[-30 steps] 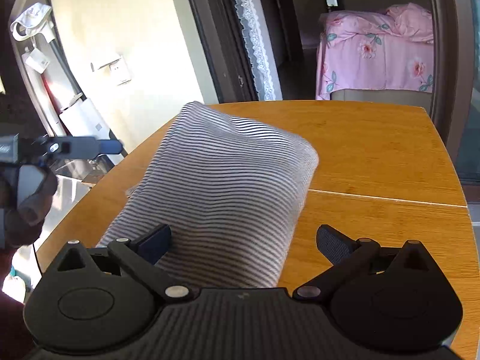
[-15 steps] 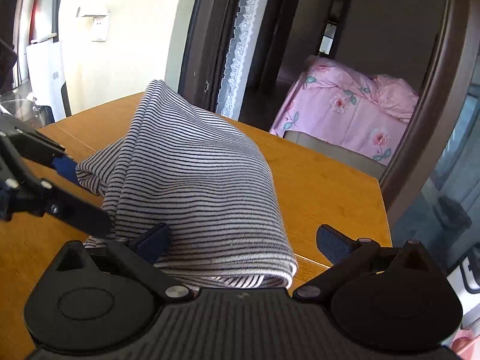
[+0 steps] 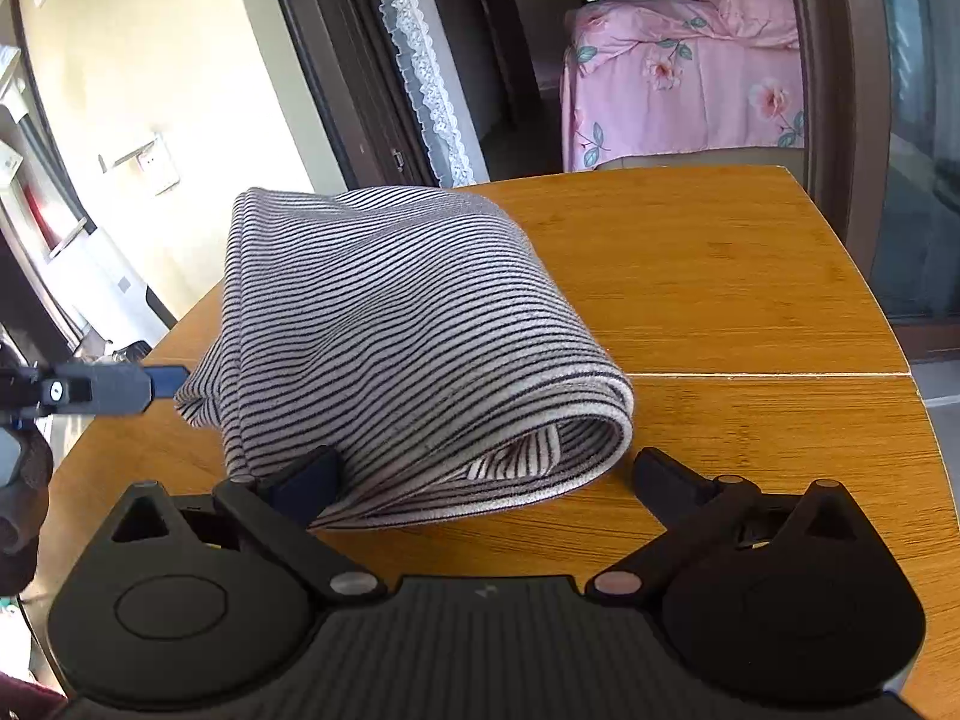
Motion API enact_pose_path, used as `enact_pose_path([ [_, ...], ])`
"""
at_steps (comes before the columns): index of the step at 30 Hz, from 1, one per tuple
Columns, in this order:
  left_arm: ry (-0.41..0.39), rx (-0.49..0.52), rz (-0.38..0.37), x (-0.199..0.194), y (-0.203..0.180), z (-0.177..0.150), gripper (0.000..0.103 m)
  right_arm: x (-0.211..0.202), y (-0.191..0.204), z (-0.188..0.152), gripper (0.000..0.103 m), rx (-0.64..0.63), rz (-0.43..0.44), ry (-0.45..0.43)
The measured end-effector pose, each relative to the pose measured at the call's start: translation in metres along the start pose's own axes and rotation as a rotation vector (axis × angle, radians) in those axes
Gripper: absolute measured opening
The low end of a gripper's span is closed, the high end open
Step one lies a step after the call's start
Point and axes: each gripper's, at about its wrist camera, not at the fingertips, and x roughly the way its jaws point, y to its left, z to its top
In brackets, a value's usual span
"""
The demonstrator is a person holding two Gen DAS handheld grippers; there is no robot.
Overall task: Fold clothes
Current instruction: 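Grasp and lift the shirt bundle with the right gripper while the left gripper grasps its other end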
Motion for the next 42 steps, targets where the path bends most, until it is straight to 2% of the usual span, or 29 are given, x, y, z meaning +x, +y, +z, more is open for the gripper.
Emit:
enact_pose_path([
  [1,-0.016,-0.023,0.018,-0.004,0.005,0.002,0.092,-0.003,0.003,-0.001,0.103,-0.019,-0.003,-0.003],
  [3,-0.046,-0.065,0.056,-0.011,0.016,0.006,0.092,-0.021,0.018,-0.007,0.103,-0.128,-0.033,-0.105],
  [6,-0.067,-0.108,0.091,-0.018,0.03,0.01,0.089,-0.042,0.058,-0.018,0.103,-0.4,-0.033,-0.203],
  [7,-0.067,-0.122,0.095,-0.018,0.034,0.011,0.086,-0.043,0.071,-0.021,0.103,-0.474,0.004,-0.209],
  [9,-0.053,-0.135,0.07,-0.011,0.035,0.012,0.083,-0.035,0.095,-0.027,0.103,-0.602,0.023,-0.209],
  [10,-0.046,-0.131,0.054,-0.006,0.033,0.011,0.079,-0.028,0.105,-0.031,0.102,-0.675,-0.01,-0.219],
  [11,-0.038,-0.128,0.037,-0.002,0.031,0.011,0.077,-0.019,0.111,-0.03,0.095,-0.715,-0.047,-0.22],
  [12,-0.028,-0.123,0.026,0.002,0.029,0.01,0.07,-0.01,0.116,-0.03,0.082,-0.754,-0.083,-0.221],
  [13,-0.018,-0.118,0.016,0.006,0.027,0.008,0.063,-0.006,0.111,-0.022,0.072,-0.722,-0.074,-0.193],
  [14,-0.013,-0.117,0.01,0.008,0.027,0.008,0.06,-0.001,0.105,-0.014,0.053,-0.688,-0.064,-0.164],
  [16,-0.004,-0.118,0.001,0.011,0.027,0.008,0.058,-0.008,0.085,0.006,0.047,-0.553,0.033,-0.139],
  [18,-0.003,-0.117,-0.009,0.012,0.028,0.01,0.057,-0.017,0.077,0.022,0.016,-0.512,0.04,-0.152],
  [19,-0.002,-0.115,-0.017,0.013,0.029,0.011,0.053,-0.021,0.074,0.031,0.01,-0.491,0.044,-0.158],
  [20,-0.001,-0.114,-0.024,0.014,0.029,0.012,0.049,-0.025,0.07,0.039,0.01,-0.471,0.047,-0.165],
  [21,0.002,-0.111,-0.042,0.017,0.027,0.013,0.039,-0.029,0.067,0.05,0.01,-0.439,0.065,-0.174],
  [24,0.0,-0.091,-0.093,0.024,0.014,0.014,0.038,-0.044,0.066,0.085,0.01,-0.298,0.204,-0.213],
  [26,0.004,-0.072,-0.118,0.029,0.003,0.01,0.038,-0.038,0.069,0.098,0.01,-0.247,0.292,-0.191],
  [28,0.016,-0.056,-0.139,0.034,-0.005,0.005,0.04,-0.019,0.072,0.099,0.01,-0.218,0.336,-0.12],
  [32,0.046,-0.012,-0.115,0.03,-0.008,-0.007,0.046,0.012,0.073,0.072,0.01,-0.208,0.315,0.003],
  [35,0.044,-0.019,-0.082,0.01,0.006,-0.012,0.056,0.01,0.077,0.037,0.01,-0.312,0.249,0.043],
  [38,0.006,-0.054,-0.025,-0.012,0.022,-0.009,0.064,-0.002,0.103,0.003,0.011,-0.579,0.149,0.0],
  [40,-0.028,-0.085,-0.001,-0.024,0.032,-0.004,0.068,-0.009,0.121,-0.011,0.017,-0.727,0.091,-0.046],
  [42,-0.069,-0.113,0.011,-0.034,0.038,0.002,0.073,-0.017,0.129,-0.014,0.027,-0.768,0.062,-0.098],
])
